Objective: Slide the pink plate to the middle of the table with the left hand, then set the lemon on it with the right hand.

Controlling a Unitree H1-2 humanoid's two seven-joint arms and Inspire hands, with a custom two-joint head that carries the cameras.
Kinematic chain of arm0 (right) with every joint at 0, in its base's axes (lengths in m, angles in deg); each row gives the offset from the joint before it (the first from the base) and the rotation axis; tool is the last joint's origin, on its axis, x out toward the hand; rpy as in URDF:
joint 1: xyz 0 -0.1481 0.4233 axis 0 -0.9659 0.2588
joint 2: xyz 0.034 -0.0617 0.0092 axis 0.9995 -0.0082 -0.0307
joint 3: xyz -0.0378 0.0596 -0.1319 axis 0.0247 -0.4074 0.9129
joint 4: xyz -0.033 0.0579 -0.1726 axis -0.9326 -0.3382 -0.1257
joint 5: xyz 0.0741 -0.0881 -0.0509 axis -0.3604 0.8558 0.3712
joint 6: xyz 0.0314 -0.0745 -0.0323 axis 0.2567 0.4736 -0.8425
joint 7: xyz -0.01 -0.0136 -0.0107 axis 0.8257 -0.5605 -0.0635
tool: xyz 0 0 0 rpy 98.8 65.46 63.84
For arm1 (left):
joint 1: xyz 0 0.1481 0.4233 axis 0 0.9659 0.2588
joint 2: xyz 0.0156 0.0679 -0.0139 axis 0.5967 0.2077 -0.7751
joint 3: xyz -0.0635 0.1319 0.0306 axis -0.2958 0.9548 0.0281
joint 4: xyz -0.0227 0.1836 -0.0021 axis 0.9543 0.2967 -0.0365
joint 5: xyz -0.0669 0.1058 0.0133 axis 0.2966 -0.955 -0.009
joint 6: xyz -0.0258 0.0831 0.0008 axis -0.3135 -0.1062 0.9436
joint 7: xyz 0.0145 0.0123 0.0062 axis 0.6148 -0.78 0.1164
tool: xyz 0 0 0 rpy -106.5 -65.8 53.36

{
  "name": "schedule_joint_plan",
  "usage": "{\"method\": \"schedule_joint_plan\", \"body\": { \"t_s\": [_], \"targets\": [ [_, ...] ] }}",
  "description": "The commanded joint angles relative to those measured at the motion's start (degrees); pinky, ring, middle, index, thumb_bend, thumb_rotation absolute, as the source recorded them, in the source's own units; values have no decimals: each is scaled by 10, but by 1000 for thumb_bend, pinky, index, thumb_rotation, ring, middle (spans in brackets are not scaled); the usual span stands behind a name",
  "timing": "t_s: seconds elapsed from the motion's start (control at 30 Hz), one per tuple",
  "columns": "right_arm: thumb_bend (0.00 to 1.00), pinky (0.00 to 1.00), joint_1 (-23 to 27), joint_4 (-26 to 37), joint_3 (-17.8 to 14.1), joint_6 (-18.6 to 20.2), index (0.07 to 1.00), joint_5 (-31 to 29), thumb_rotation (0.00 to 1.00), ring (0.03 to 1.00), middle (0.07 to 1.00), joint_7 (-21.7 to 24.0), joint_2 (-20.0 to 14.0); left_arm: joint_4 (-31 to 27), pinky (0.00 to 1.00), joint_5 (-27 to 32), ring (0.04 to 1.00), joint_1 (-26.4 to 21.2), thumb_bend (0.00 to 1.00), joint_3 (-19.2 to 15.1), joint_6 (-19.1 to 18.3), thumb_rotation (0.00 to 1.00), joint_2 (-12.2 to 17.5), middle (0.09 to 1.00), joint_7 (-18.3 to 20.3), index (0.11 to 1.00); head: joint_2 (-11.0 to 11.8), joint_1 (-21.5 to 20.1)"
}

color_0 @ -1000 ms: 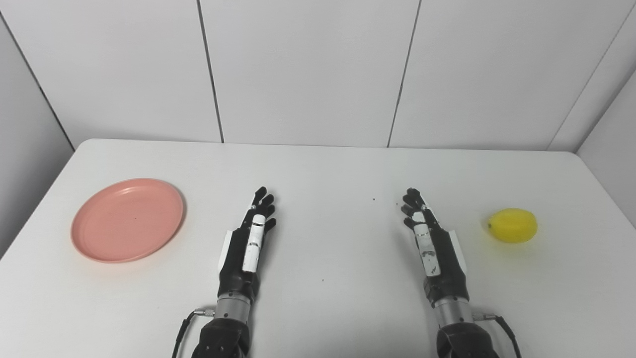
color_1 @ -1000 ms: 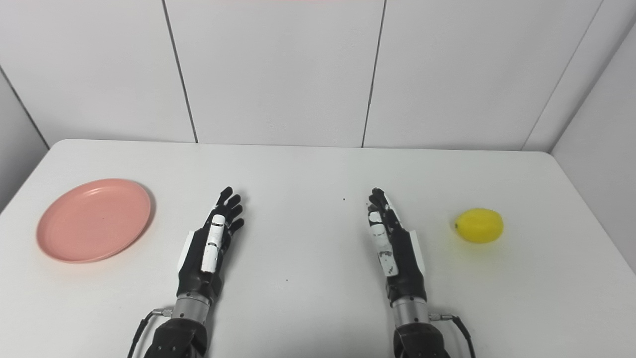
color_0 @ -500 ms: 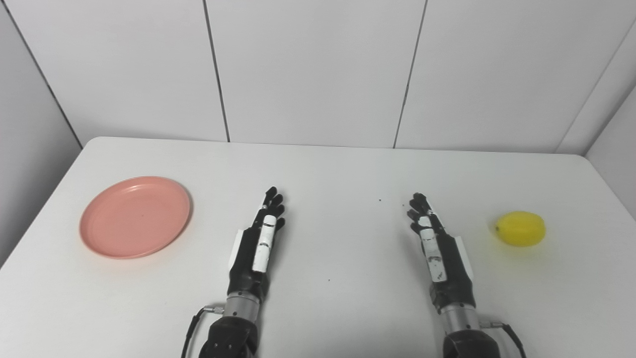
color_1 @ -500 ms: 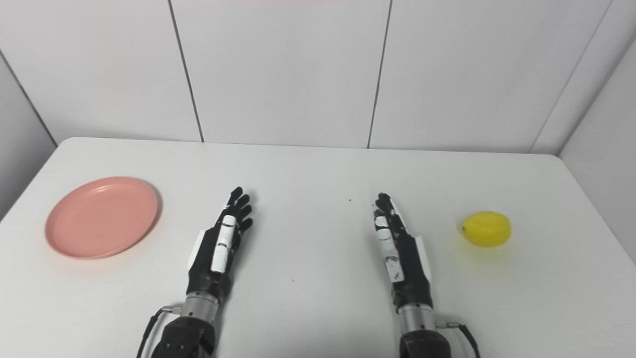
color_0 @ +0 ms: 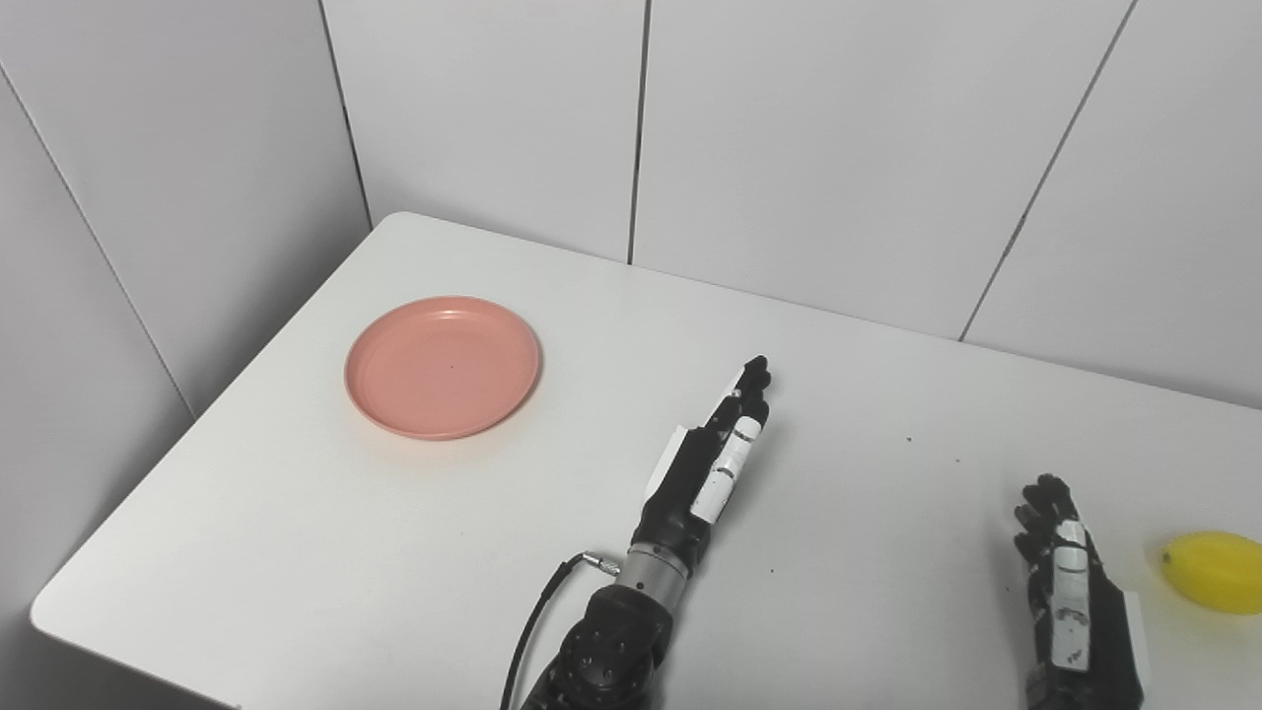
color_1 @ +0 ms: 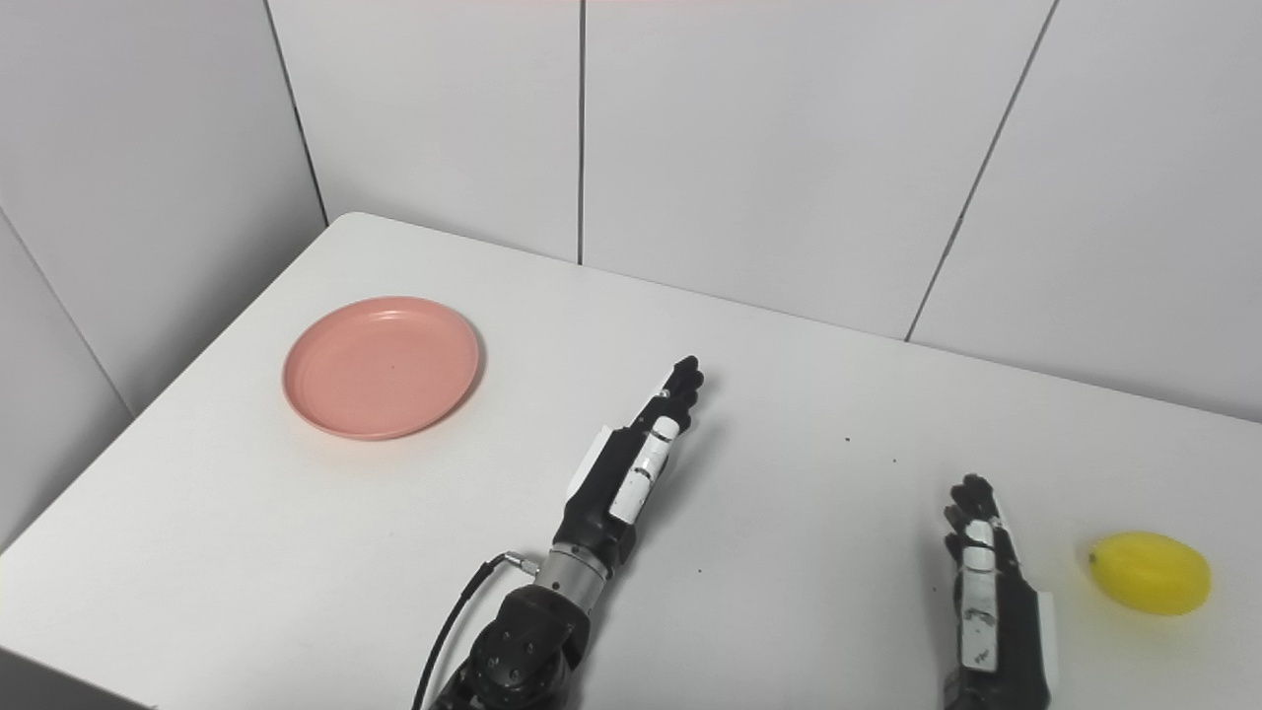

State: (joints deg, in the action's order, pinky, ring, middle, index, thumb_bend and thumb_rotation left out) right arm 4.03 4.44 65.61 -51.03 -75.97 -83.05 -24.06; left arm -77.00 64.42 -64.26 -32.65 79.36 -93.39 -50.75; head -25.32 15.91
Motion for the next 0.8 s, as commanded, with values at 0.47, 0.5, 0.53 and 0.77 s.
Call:
{"method": "schedule_joint_plan", "body": {
  "t_s": [0.47,0.5,0.53,0.77],
  "targets": [
    [386,990,4,44,3,-5,907,8,975,945,925,-9,17,-5,999,29,986,21,522,-11,8,1000,8,968,5,952,23,-10],
    [381,992,4,43,3,-7,908,7,976,946,926,-8,16,-18,1000,30,987,22,521,-12,1,1000,11,970,7,952,23,-10],
    [376,993,5,42,2,-8,908,5,973,947,926,-7,16,-28,1000,30,986,22,518,-13,-5,1000,14,970,9,952,23,-9],
    [338,1000,4,48,20,5,950,22,1000,980,961,4,5,-57,906,0,918,14,556,-23,-2,1000,32,911,-5,897,25,-8]
  ]
}}
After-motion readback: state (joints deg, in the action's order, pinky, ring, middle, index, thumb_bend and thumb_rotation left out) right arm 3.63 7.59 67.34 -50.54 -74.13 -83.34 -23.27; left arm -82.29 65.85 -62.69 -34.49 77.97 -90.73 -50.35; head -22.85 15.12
